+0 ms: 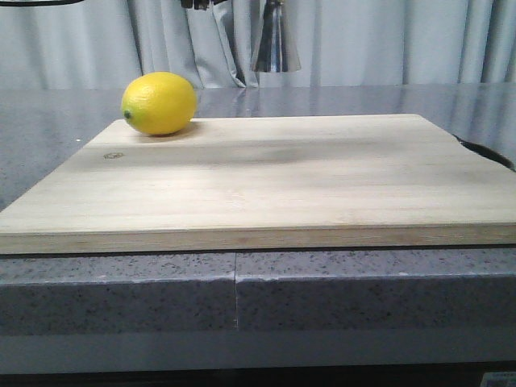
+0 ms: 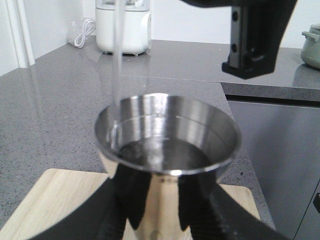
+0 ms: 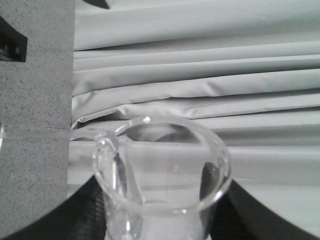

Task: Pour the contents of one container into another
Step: 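Tilt the beaker with the right gripper, pouring water into the jigger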

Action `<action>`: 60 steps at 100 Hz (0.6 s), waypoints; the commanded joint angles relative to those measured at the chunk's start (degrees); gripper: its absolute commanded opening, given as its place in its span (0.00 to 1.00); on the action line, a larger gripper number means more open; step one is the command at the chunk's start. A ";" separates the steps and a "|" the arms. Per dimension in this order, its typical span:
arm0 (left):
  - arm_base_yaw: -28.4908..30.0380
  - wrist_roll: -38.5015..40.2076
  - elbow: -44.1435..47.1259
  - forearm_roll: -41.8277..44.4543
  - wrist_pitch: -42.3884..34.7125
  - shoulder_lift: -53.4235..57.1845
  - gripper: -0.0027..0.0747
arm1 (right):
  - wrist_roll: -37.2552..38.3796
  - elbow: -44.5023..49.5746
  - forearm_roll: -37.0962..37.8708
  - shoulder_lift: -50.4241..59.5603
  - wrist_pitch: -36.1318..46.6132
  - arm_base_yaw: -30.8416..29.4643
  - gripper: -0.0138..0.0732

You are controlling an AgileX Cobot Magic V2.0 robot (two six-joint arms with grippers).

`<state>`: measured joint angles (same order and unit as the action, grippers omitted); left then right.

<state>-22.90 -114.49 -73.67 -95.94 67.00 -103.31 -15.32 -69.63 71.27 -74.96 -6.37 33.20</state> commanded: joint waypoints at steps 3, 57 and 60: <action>-0.47 0.35 -1.32 -4.74 5.72 2.97 0.34 | -0.46 -2.21 1.85 1.54 1.61 -0.04 0.47; -0.47 0.35 -1.32 -4.74 5.72 2.97 0.34 | -0.46 -2.21 3.67 1.54 1.61 -0.04 0.47; -0.47 0.35 -1.32 -4.74 5.72 2.97 0.34 | -0.46 -2.21 3.67 1.54 1.61 -0.04 0.47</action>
<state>-22.90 -114.49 -73.67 -95.94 67.00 -103.31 -15.32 -69.63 73.81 -74.96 -6.12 33.20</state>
